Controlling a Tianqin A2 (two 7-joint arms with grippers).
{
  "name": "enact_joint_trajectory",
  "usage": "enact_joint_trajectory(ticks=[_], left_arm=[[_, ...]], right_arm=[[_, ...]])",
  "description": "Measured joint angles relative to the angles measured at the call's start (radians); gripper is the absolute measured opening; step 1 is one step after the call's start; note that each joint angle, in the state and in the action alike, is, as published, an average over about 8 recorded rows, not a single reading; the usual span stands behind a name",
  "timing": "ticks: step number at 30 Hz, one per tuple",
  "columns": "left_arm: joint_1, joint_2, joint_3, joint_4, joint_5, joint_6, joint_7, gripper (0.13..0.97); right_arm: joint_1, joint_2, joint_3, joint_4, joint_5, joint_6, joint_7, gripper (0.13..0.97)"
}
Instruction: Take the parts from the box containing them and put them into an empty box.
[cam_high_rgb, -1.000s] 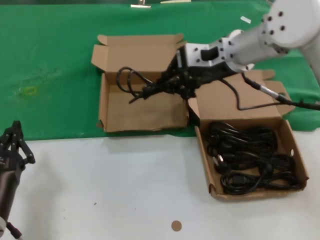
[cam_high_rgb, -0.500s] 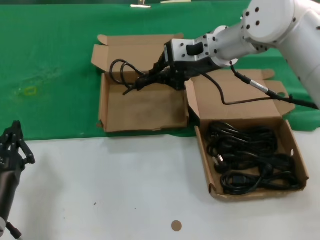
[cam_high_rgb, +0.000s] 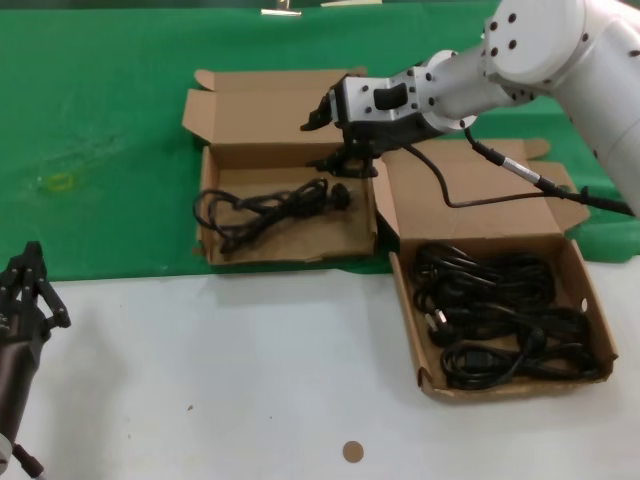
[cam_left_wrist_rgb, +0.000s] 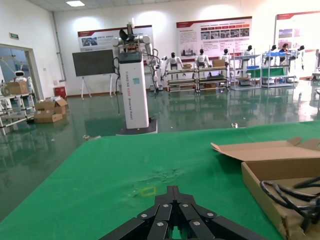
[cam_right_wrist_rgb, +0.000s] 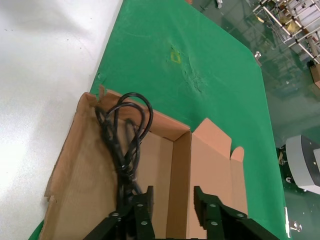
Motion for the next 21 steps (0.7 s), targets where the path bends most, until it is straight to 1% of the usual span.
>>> enact_joint_trajectory(ticks=[2,10,11,14,19,20,21], left_arm=[[0.000,0.000,0.000,0.000,0.000,0.000,0.000,0.144],[0.000,0.000,0.000,0.000,0.000,0.000,0.000,0.144],[0.000,0.000,0.000,0.000,0.000,0.000,0.000,0.144],[0.000,0.000,0.000,0.000,0.000,0.000,0.000,0.144],[0.000,0.000,0.000,0.000,0.000,0.000,0.000,0.173],[0.000,0.000,0.000,0.000,0.000,0.000,0.000,0.178],[0.000,0.000,0.000,0.000,0.000,0.000,0.000,0.184]], right_arm=[[0.001,-0.001,0.000,-0.003,0.001,0.001,-0.002,0.265],[0.001,-0.001,0.000,-0.006,0.002,0.002,-0.003,0.413],[0.000,-0.001,0.001,-0.005,0.003,0.004,-0.003,0.413],[-0.013,-0.001,0.007,0.004,0.009,0.013,-0.002,0.493],[-0.064,0.002,0.032,0.040,0.035,0.051,0.005,0.627],[-0.078,0.003,0.039,0.050,0.041,0.061,0.007,0.627],[-0.093,0.004,0.046,0.060,0.049,0.072,0.009,0.650]])
